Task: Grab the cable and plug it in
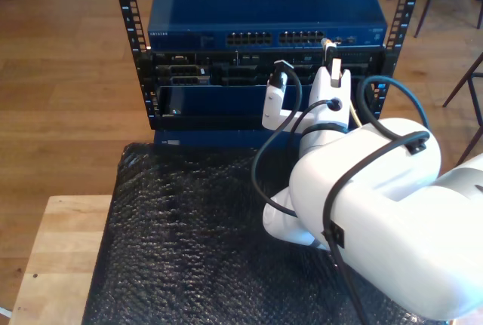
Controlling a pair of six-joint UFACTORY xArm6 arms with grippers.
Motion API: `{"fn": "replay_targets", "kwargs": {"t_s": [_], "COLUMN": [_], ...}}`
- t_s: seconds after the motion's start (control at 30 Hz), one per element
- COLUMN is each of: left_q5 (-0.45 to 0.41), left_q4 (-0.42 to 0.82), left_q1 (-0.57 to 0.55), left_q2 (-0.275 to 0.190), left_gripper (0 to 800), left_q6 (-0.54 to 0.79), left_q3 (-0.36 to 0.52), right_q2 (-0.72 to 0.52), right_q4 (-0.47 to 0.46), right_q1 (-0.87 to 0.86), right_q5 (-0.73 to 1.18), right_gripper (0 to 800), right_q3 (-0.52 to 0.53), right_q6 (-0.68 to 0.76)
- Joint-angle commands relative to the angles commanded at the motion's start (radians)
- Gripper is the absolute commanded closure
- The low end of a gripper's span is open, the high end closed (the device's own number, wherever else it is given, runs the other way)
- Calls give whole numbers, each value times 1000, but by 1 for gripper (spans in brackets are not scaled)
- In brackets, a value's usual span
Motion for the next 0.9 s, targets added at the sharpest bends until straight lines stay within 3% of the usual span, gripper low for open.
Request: {"fn": "replay_targets", "kwargs": {"t_s": [0.9], "left_q5": [0], "left_q4": [0], "left_q1": [0], "left_q2": [0], "left_gripper": [0], "left_q6": [0], "left_q3": [0], "right_q2": [110], "right_q4": [12], "right_q1": [-3], "right_q5": [21], "right_gripper": [800], "right_q3": [-150], "right_q6": [-29]}}
